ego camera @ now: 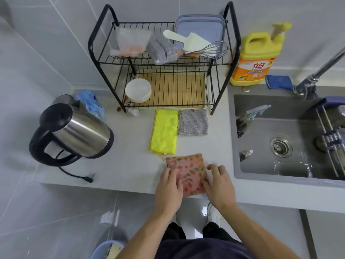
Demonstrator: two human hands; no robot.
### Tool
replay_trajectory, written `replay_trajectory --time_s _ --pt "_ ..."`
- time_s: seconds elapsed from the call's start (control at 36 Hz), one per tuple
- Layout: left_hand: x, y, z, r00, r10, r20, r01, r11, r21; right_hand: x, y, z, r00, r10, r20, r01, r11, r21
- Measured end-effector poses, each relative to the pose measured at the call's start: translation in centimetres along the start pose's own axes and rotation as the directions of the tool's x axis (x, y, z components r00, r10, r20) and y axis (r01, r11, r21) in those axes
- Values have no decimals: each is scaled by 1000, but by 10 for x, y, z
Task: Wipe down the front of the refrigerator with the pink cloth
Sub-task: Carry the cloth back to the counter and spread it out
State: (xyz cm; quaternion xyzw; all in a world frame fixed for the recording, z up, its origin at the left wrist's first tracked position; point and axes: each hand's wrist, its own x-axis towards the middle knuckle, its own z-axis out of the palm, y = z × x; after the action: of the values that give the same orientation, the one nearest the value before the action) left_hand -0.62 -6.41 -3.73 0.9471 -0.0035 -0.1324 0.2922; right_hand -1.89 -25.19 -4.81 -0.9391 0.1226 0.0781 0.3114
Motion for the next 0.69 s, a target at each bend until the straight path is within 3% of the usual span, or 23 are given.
replay_trajectory --time_s 0.08,0.17,0.25,0.39,0.47,0.69 --pt "-2 4 15 986 124 110 -142 975 169 -4 13 10 955 -295 -33 285 942 -176" --pt "3 4 24 973 162 162 -206 927 312 -7 20 14 916 -402 -8 384 882 -274" --pt "15 0 27 960 197 200 -262 884 388 -8 29 17 934 -358 2 338 882 -328" --pt "40 11 20 932 265 248 -342 867 361 3 30 16 953 -299 -43 262 890 -374" --pt "60 17 20 935 282 213 -344 866 363 14 28 15 967 -252 -31 224 902 -369" --pt "80 27 15 966 166 198 -233 892 387 43 29 15 975 -222 0 210 919 -335"
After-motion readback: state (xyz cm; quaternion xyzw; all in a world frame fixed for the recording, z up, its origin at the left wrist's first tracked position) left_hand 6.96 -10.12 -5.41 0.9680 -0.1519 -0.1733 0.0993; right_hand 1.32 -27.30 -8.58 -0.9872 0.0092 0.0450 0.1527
